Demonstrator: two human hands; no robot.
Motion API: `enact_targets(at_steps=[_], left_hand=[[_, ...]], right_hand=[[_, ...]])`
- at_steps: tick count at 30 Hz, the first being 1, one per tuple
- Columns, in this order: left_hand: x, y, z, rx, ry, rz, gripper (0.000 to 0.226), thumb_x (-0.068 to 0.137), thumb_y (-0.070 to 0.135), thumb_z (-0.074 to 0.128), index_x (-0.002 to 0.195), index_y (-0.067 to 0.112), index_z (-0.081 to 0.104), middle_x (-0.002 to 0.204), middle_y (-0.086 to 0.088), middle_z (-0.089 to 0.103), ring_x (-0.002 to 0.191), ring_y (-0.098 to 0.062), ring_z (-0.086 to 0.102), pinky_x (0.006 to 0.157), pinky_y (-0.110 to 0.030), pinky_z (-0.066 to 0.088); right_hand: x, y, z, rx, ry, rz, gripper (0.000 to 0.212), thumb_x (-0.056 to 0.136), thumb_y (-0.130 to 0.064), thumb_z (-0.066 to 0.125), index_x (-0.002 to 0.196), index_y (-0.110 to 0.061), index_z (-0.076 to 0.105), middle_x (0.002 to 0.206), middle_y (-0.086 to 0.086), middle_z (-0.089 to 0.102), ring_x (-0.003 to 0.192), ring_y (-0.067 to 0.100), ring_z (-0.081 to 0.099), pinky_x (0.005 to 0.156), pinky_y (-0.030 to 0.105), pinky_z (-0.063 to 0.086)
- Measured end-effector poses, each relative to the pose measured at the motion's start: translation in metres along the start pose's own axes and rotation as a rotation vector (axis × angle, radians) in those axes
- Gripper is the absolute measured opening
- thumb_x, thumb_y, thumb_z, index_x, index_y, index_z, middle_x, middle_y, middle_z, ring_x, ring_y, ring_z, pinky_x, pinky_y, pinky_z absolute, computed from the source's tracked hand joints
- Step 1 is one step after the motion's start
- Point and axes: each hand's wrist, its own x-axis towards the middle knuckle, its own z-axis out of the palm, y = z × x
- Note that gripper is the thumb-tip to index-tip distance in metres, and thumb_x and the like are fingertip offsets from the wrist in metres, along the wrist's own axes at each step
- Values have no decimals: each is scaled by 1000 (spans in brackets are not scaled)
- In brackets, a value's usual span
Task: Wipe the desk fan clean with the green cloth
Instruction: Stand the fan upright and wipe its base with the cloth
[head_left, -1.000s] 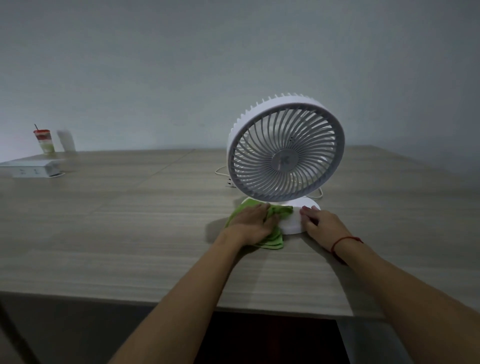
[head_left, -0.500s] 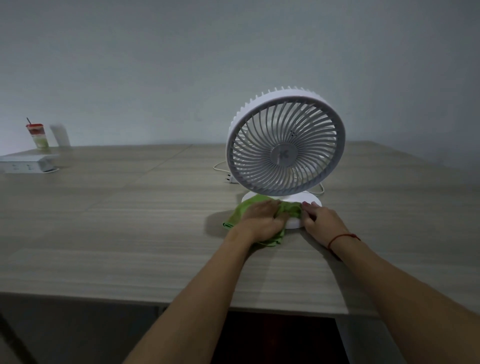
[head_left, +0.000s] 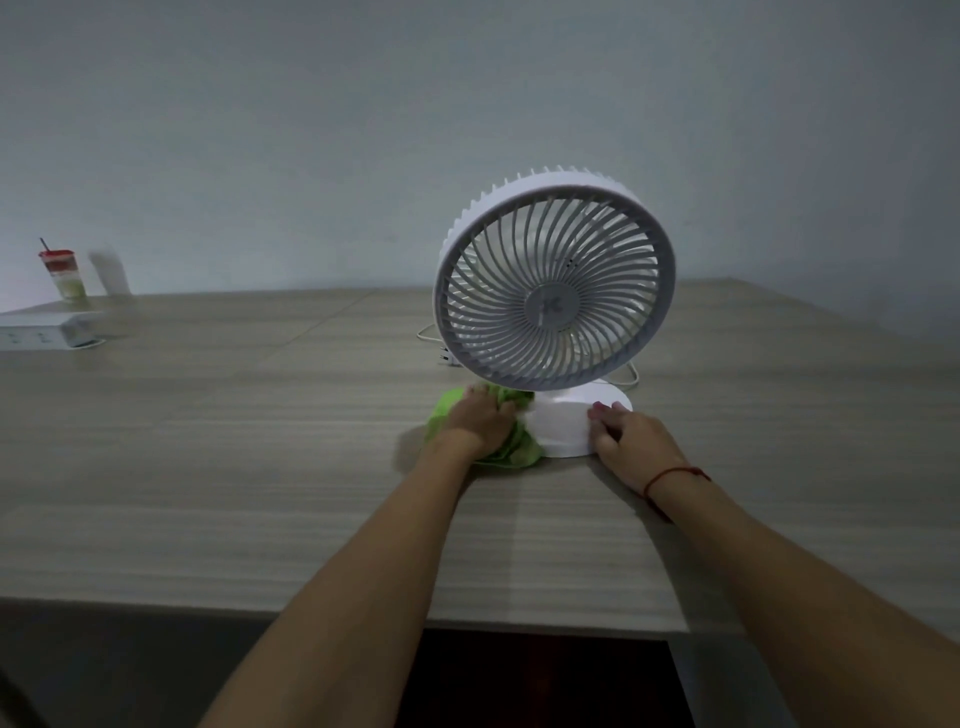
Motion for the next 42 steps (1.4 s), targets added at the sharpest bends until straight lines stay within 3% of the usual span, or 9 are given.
enact_targets(at_steps=[10, 15, 19, 23, 27, 31, 34, 37, 42], left_hand=[[-41, 42, 27, -3, 69, 126, 45, 100, 36, 31, 122, 5, 55, 131, -20, 58, 122, -36, 51, 104, -41, 38], [-59, 65, 26, -83, 50, 82, 49, 101, 37, 29, 125, 3, 54, 134, -21, 55, 123, -36, 50, 103, -41, 39], [-73, 64, 18, -232, -30, 164, 50, 99, 36, 27, 140, 13, 45, 149, -14, 43, 138, -30, 38, 114, -43, 30], [-83, 36, 16, -270, 165, 142, 40, 89, 31, 40, 113, 12, 66, 117, -14, 67, 110, -31, 60, 92, -37, 49], [-79, 19, 13, -367, 293, -15, 38, 86, 27, 50, 115, 9, 68, 116, -15, 69, 108, -32, 63, 91, -37, 52], [-63, 7, 5, -573, 478, -128, 31, 93, 22, 51, 110, 4, 70, 113, -20, 70, 107, -33, 64, 90, -32, 48], [-51, -9, 3, -477, 321, -204, 44, 98, 29, 45, 134, 5, 53, 136, -20, 57, 127, -33, 53, 105, -34, 39], [-46, -10, 5, -199, 117, -140, 50, 101, 35, 29, 145, 14, 35, 147, -17, 46, 135, -32, 43, 111, -39, 29], [-42, -13, 9, 36, 13, -86, 52, 101, 37, 16, 148, 17, 27, 153, -9, 38, 142, -24, 33, 115, -42, 20]], right_hand=[[-25, -13, -9, -63, 31, -6, 37, 96, -23, 42, 126, -13, 59, 132, 17, 57, 118, 37, 55, 96, 38, 44], [-39, -23, -24, 320, -29, 234, 56, 97, -44, 23, 115, -8, 61, 124, 20, 61, 111, 35, 56, 92, 36, 40], [-44, -34, -31, 602, -32, 302, 51, 84, -66, 44, 89, -19, 63, 85, 2, 64, 73, 16, 59, 57, 24, 45], [-40, -37, -6, 530, 104, 314, 38, 68, -52, 72, 75, -15, 70, 88, 10, 73, 85, 27, 67, 77, 35, 55], [-26, -35, 0, 389, 149, 326, 27, 80, -32, 59, 88, -7, 67, 95, 15, 70, 94, 36, 65, 86, 41, 54], [-12, -22, -13, 132, 188, 364, 33, 89, -31, 53, 106, -6, 63, 117, 18, 64, 111, 36, 59, 93, 41, 47], [-14, -20, -11, -203, 188, 325, 45, 89, -38, 46, 122, -9, 53, 130, 13, 55, 123, 32, 49, 105, 42, 34], [-20, -24, 0, -397, 277, 64, 54, 92, -43, 38, 128, -5, 45, 133, 12, 50, 128, 29, 41, 113, 45, 23], [-17, -43, 11, -374, -186, -154, 71, 88, -66, 25, 146, -25, 29, 158, -2, 23, 147, 18, 19, 120, 49, 7]])
